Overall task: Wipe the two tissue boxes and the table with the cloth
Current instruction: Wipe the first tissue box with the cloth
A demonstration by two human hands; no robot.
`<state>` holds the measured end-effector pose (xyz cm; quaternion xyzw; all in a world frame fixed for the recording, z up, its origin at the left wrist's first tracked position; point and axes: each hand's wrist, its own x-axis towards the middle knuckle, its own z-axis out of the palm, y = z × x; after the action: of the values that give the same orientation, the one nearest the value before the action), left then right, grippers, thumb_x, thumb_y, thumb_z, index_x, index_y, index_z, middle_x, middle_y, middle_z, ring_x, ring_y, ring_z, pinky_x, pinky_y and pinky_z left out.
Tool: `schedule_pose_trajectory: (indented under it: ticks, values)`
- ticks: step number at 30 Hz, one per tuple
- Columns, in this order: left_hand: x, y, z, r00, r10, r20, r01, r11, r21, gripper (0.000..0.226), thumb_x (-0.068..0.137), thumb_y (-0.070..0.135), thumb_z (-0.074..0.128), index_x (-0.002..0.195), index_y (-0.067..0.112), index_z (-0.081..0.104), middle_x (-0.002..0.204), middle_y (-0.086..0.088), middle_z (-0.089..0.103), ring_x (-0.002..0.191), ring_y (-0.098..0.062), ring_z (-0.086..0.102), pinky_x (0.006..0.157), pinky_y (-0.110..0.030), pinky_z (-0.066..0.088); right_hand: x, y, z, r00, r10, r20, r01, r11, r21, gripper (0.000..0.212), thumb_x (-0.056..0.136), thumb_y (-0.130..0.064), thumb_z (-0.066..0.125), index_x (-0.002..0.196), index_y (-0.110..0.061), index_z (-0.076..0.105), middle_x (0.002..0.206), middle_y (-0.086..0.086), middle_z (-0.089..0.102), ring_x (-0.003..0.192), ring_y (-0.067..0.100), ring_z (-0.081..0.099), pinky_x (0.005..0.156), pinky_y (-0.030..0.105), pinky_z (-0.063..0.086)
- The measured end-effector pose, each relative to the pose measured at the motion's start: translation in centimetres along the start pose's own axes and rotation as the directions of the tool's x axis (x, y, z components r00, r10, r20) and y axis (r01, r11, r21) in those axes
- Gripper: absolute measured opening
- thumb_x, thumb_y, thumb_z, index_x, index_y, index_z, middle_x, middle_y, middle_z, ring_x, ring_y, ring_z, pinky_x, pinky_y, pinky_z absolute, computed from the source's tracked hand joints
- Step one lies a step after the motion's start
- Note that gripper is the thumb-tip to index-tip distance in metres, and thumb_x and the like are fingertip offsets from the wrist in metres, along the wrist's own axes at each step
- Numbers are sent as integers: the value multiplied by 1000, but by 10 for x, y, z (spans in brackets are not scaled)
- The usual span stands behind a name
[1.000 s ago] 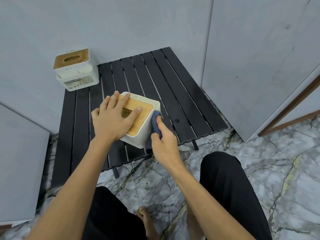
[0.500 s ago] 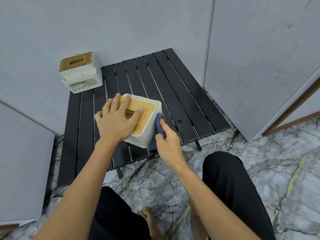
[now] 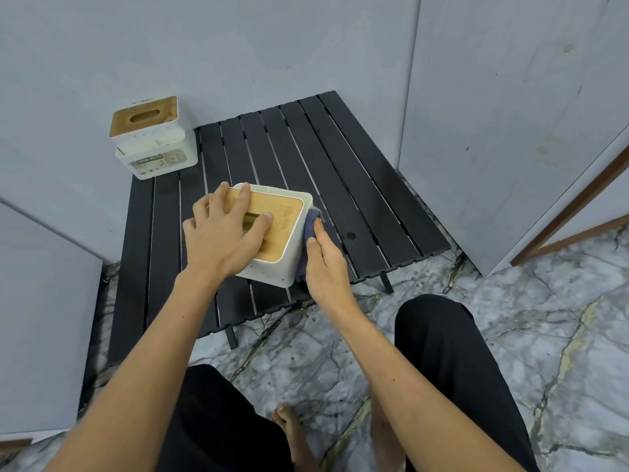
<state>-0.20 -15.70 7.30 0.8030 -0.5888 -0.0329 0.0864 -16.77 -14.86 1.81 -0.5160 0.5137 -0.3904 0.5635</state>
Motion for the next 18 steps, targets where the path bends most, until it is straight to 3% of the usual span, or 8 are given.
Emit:
schedule_pose_trajectory:
  ticks: [3, 5, 7, 9, 10, 12, 14, 18]
  values:
    - [-1, 0, 2, 1000, -5, -8, 5, 1000, 5, 79, 86, 71, 22, 158, 39, 22, 168, -2, 13, 150, -29, 11, 116, -55, 16, -16, -2, -1, 1000, 13, 2, -13, 1000, 16, 46, 107, -26, 33, 152, -28, 33, 131, -16, 55, 111, -9, 52, 77, -2, 39]
    - [-1, 0, 2, 1000, -7, -4, 7, 1000, 11, 80, 85, 71, 21, 158, 39, 21, 168, -2, 13, 150, -29, 11, 116, -54, 16, -28, -6, 0, 1000, -25, -5, 25, 999, 32, 44, 107, -24, 34, 151, -25, 34, 122, -20, 52, 116, 1, 53, 82, -1, 39]
    - [-1, 0, 2, 1000, -6, -4, 6, 1000, 12, 80, 85, 71, 21, 158, 39, 20, 168, -1, 13, 150, -29, 11, 116, -54, 16, -32, -11, 1, 998, -63, -8, 64, 997, 31, 45, 107, -25, 35, 152, -26, 34, 130, -27, 49, 113, -15, 49, 91, 3, 39]
    - [-1, 0, 2, 1000, -2, -5, 2, 1000, 16, 80, 85, 71, 21, 158, 39, 20, 168, -1, 13, 150, -30, 12, 116, -54, 17, -29, -16, 1, 997, -73, -10, 73, 997, 20, 45, 107, -22, 35, 151, -25, 33, 115, -40, 43, 100, -31, 43, 82, -3, 35]
    - [0, 0, 3, 1000, -1, -5, 1, 1000, 16, 80, 85, 71, 21, 158, 39, 20, 168, -1, 14, 150, -30, 12, 116, -54, 17, -26, -16, 1, 997, -77, -17, 77, 997, 16, 45, 107, -21, 35, 152, -25, 33, 115, -39, 44, 99, -32, 42, 82, -3, 35]
    - [-1, 0, 3, 1000, -2, -6, 2, 1000, 13, 80, 85, 71, 21, 158, 39, 20, 168, -1, 14, 150, -30, 12, 116, -54, 17, -19, -14, 0, 996, -82, -31, 83, 997, 4, 46, 106, -23, 35, 152, -26, 31, 135, -27, 48, 109, -21, 43, 92, 3, 37]
    - [-1, 0, 3, 1000, -5, -11, 5, 1000, 10, 79, 85, 71, 21, 158, 40, 20, 168, -1, 14, 150, -30, 12, 116, -54, 17, -13, -9, 0, 998, -61, -29, 60, 998, -9, 47, 106, -25, 35, 153, -27, 30, 146, -15, 45, 113, -13, 42, 90, 2, 35]
    - [-1, 0, 4, 1000, -3, -21, 3, 1000, 20, 79, 86, 71, 21, 158, 40, 21, 168, -1, 15, 150, -30, 13, 116, -54, 18, -20, -4, 2, 1000, -15, -19, 14, 1000, -28, 47, 106, -24, 35, 153, -26, 30, 127, -19, 45, 95, -32, 42, 76, -6, 33]
